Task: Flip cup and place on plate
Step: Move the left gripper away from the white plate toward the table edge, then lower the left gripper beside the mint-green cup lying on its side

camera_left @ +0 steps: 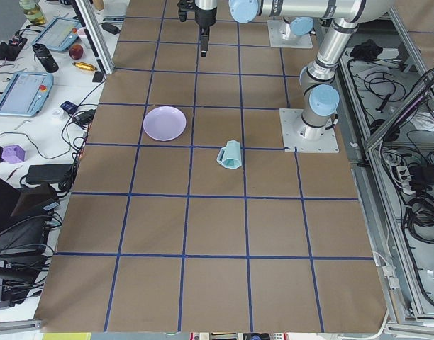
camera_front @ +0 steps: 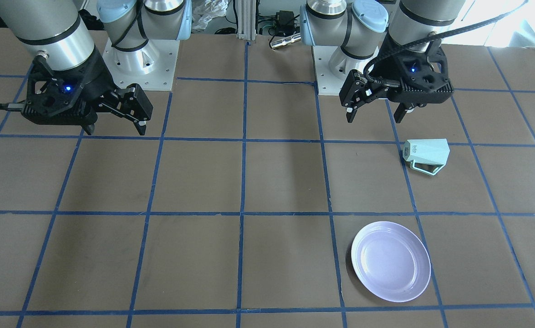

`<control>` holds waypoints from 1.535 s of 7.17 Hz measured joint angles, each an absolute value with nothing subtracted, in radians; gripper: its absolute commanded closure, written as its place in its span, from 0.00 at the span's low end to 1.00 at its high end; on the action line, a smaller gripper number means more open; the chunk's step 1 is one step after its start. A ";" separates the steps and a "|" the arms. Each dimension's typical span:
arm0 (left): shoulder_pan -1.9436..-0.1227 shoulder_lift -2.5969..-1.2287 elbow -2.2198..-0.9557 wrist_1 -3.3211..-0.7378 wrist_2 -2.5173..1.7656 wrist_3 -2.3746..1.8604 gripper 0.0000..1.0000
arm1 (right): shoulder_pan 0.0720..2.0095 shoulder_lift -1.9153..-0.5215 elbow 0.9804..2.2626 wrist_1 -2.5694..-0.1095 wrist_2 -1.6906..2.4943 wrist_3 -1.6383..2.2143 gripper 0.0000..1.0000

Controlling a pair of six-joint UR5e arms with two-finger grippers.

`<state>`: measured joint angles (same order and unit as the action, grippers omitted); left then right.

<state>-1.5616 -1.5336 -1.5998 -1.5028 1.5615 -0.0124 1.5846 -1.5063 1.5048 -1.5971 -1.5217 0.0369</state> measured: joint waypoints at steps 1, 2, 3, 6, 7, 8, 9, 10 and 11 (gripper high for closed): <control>-1.562 -1.533 -1.600 -1.505 1.562 -0.012 0.00 | 1.585 -1.506 1.505 -1.597 -1.522 0.037 0.00; -1.561 -1.533 -1.600 -1.507 1.562 -0.012 0.00 | 1.585 -1.506 1.505 -1.597 -1.522 0.037 0.00; -1.560 -1.532 -1.600 -1.510 1.562 -0.012 0.00 | 1.585 -1.506 1.505 -1.597 -1.522 0.037 0.00; -1.555 -1.532 -1.600 -1.516 1.563 -0.013 0.00 | 1.585 -1.506 1.505 -1.597 -1.522 0.037 0.00; -1.546 -1.535 -1.599 -1.516 1.561 0.003 0.00 | 1.585 -1.506 1.505 -1.597 -1.522 0.037 0.00; -1.522 -1.533 -1.602 -1.528 1.561 0.054 0.00 | 1.585 -1.506 1.505 -1.597 -1.522 0.037 0.00; -1.477 -1.523 -1.609 -1.556 1.561 0.116 0.00 | 1.585 -1.506 1.505 -1.597 -1.522 0.037 0.00; -1.422 -1.508 -1.618 -1.593 1.561 0.178 0.00 | 1.585 -1.506 1.505 -1.598 -1.522 0.037 0.00; -1.368 -1.497 -1.626 -1.623 1.561 0.252 0.00 | 1.585 -1.506 1.505 -1.597 -1.522 0.037 0.00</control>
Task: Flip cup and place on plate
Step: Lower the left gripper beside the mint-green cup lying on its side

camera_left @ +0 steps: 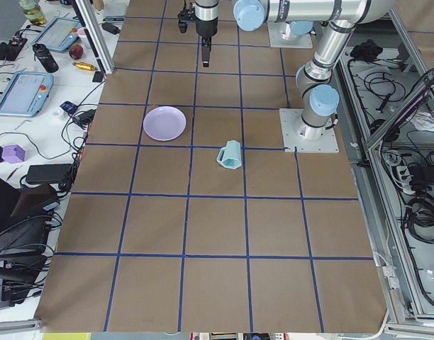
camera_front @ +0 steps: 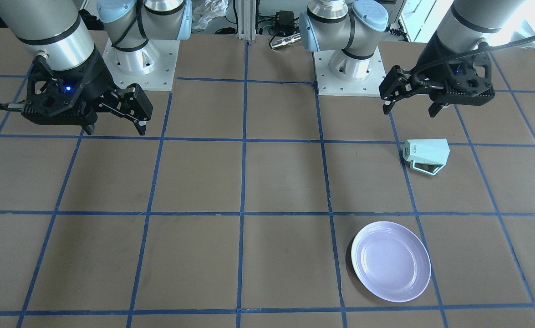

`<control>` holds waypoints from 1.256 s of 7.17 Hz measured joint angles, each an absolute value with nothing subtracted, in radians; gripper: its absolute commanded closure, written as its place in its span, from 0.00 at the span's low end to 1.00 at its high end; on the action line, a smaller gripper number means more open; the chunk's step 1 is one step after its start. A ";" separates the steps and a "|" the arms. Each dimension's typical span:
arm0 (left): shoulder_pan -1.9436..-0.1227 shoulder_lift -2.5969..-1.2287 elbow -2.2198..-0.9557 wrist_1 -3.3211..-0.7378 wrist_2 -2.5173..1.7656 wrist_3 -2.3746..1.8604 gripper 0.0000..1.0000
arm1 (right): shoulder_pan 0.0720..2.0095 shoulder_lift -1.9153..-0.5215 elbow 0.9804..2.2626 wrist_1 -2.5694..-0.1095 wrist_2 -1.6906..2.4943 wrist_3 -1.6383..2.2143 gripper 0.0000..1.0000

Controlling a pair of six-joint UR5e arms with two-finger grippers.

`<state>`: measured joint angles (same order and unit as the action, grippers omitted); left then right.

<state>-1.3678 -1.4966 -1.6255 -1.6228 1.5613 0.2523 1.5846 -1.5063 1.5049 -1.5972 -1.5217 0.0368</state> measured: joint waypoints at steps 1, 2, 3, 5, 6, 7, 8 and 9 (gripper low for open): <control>-1.301 -1.491 -1.636 -1.642 1.559 0.335 0.00 | 1.585 -1.506 1.505 -1.597 -1.522 0.037 0.00; -1.219 -1.492 -1.647 -1.655 1.556 0.432 0.00 | 1.585 -1.506 1.505 -1.597 -1.522 0.037 0.00; -1.117 -1.498 -1.666 -1.660 1.552 0.554 0.00 | 1.585 -1.506 1.505 -1.597 -1.522 0.037 0.00; -0.898 -1.520 -1.749 -1.649 1.517 0.761 0.00 | 1.585 -1.506 1.505 -1.597 -1.522 0.037 0.00; -0.813 -1.537 -1.791 -1.640 1.488 0.842 0.00 | 1.585 -1.506 1.505 -1.597 -1.522 0.037 0.00; -0.743 -1.564 -1.824 -1.613 1.461 0.918 0.00 | 1.585 -1.506 1.505 -1.597 -1.522 0.037 0.00; -0.690 -1.603 -1.847 -1.577 1.432 0.989 0.00 | 1.585 -1.506 1.505 -1.597 -1.522 0.037 0.00; -0.657 -1.647 -1.858 -1.557 1.406 1.036 0.00 | 1.585 -1.506 1.505 -1.597 -1.522 0.037 0.00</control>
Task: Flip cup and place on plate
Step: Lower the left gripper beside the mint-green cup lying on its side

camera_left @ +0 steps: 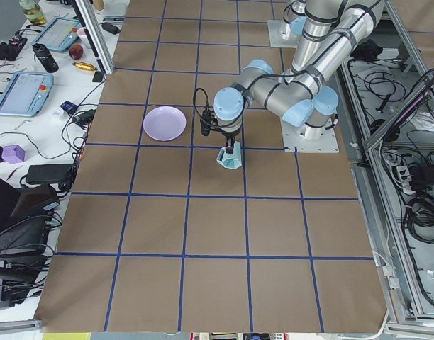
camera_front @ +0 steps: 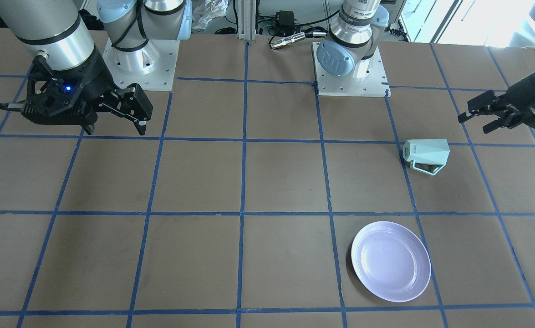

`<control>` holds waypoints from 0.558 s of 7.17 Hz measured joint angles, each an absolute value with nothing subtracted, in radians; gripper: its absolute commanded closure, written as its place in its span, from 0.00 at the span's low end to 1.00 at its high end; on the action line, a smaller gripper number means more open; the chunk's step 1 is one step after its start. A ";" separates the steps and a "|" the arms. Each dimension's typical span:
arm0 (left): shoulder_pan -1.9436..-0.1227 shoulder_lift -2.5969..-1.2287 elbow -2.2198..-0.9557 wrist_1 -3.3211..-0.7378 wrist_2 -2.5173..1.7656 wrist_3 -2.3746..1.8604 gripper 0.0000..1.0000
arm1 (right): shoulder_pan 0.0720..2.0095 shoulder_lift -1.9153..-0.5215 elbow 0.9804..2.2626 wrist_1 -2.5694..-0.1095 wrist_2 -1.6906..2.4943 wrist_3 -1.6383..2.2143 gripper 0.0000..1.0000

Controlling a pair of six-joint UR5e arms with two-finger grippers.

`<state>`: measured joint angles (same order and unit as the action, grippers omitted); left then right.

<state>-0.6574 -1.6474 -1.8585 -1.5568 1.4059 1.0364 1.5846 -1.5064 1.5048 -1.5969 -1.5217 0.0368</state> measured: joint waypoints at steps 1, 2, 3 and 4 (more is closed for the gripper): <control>-0.639 -1.693 -1.861 -1.547 1.392 1.078 0.00 | 1.585 -1.506 1.505 -1.597 -1.522 0.037 0.00; -0.627 -1.739 -1.859 -1.542 1.387 1.120 0.00 | 1.585 -1.506 1.505 -1.597 -1.522 0.037 0.00; -0.613 -1.785 -1.859 -1.543 1.382 1.148 0.00 | 1.585 -1.506 1.505 -1.597 -1.522 0.037 0.00; -0.599 -1.826 -1.859 -1.552 1.370 1.168 0.00 | 1.585 -1.506 1.505 -1.597 -1.522 0.037 0.00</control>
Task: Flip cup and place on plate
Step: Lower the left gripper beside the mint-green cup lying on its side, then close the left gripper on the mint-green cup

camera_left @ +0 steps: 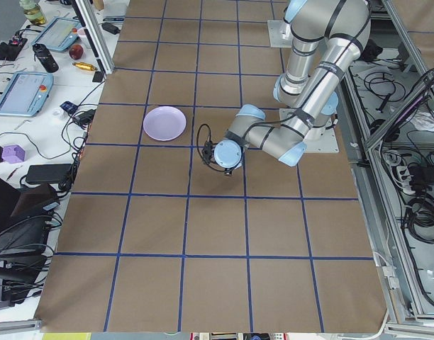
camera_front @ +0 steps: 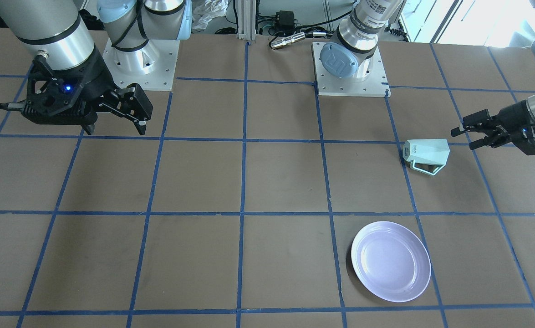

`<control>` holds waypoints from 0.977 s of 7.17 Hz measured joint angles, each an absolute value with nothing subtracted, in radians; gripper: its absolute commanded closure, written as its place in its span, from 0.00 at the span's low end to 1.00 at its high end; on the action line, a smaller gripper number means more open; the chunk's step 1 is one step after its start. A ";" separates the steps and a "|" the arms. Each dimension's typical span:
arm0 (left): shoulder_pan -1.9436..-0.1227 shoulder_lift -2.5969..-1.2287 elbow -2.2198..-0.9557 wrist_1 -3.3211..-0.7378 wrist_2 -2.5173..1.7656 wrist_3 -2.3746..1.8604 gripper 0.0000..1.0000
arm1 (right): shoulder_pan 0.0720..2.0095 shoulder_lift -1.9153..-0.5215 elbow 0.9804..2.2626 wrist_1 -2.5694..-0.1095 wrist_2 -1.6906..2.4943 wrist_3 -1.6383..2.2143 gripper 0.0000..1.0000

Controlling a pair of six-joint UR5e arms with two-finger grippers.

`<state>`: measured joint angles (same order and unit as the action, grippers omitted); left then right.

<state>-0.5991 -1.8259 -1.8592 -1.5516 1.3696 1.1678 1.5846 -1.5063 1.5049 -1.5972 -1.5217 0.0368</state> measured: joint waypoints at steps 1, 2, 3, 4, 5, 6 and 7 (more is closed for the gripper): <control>-0.588 -1.859 -1.860 -1.579 1.352 1.179 0.00 | 1.585 -1.506 1.505 -1.598 -1.522 0.037 0.00; -0.581 -1.886 -1.862 -1.616 1.331 1.191 0.04 | 1.585 -1.506 1.505 -1.597 -1.522 0.037 0.00; -0.578 -1.910 -1.864 -1.659 1.302 1.206 0.13 | 1.585 -1.506 1.505 -1.597 -1.522 0.037 0.00; -0.577 -1.929 -1.865 -1.698 1.277 1.226 0.40 | 1.585 -1.506 1.505 -1.597 -1.522 0.037 0.00; -0.577 -1.944 -1.866 -1.721 1.260 1.250 0.72 | 1.585 -1.506 1.505 -1.597 -1.522 0.037 0.00; -0.578 -1.955 -1.866 -1.736 1.246 1.265 0.84 | 1.585 -1.506 1.505 -1.597 -1.522 0.037 0.00; -0.579 -1.960 -1.864 -1.757 1.239 1.271 1.00 | 1.585 -1.506 1.505 -1.597 -1.522 0.037 0.00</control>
